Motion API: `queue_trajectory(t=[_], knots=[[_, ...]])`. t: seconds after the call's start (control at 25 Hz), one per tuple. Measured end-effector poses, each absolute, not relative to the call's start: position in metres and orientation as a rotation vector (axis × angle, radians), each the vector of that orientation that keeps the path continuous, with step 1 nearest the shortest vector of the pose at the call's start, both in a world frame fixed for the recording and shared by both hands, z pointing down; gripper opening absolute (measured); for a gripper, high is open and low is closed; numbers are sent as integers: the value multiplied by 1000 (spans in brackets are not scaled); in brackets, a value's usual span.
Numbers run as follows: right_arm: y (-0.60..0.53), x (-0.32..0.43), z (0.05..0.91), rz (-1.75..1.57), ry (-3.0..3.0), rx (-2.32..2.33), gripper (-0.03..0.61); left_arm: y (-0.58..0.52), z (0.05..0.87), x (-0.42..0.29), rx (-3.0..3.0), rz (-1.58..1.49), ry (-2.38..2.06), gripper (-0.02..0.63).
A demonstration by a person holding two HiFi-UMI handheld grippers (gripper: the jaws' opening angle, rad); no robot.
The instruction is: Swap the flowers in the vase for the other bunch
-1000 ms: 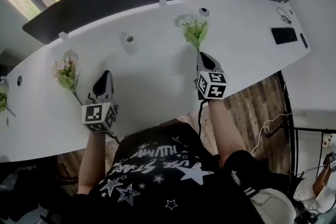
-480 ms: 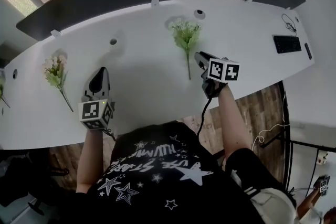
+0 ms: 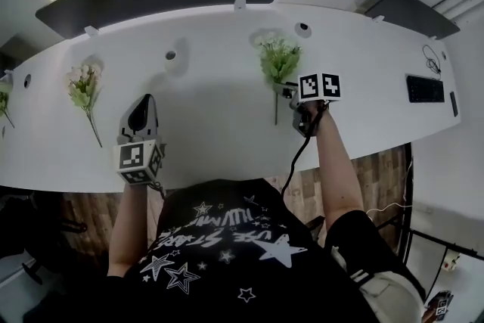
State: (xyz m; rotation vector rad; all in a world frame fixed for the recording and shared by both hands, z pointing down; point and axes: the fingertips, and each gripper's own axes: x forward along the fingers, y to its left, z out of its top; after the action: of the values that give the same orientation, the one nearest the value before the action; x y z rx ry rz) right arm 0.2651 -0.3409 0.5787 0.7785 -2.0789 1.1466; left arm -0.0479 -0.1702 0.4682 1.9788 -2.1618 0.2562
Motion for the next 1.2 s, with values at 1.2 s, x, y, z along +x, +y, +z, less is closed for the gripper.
queue_trajectory(t=[1.2], knots=[[-348,224,576,1421,-2072,960,61,-170,462,-82,2091,294,-2027,6]])
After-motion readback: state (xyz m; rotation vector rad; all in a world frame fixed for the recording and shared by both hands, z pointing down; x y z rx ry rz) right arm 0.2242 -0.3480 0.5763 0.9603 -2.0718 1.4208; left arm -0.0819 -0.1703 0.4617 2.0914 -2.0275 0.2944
